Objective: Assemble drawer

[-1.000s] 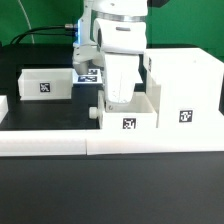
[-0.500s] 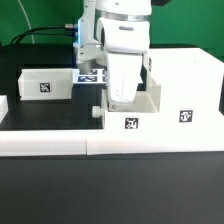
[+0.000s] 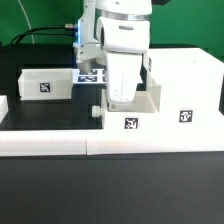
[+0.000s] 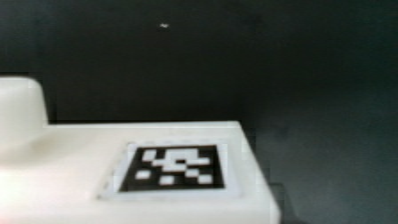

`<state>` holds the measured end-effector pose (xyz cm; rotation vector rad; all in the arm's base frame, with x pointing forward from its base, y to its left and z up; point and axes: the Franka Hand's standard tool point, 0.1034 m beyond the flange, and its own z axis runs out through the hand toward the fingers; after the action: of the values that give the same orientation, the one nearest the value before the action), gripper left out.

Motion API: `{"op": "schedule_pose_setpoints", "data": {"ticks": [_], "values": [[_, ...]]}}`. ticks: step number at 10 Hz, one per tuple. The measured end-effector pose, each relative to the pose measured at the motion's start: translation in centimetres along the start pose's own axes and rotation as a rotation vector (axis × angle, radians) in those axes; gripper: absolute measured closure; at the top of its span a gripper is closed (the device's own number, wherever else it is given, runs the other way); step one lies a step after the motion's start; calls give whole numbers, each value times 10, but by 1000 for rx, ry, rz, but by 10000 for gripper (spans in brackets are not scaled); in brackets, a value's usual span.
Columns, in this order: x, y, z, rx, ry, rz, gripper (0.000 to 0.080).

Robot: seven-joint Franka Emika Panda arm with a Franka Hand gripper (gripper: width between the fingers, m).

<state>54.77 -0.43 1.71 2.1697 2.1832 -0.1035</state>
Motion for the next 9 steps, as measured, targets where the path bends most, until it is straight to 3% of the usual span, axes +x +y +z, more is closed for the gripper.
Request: {"op": "schedule_pose_setpoints", "data": {"ticks": [1,9], "values": [[1,-1,2,-19,6,1,757],[2,-10,6,-4,7,0,757]]}}
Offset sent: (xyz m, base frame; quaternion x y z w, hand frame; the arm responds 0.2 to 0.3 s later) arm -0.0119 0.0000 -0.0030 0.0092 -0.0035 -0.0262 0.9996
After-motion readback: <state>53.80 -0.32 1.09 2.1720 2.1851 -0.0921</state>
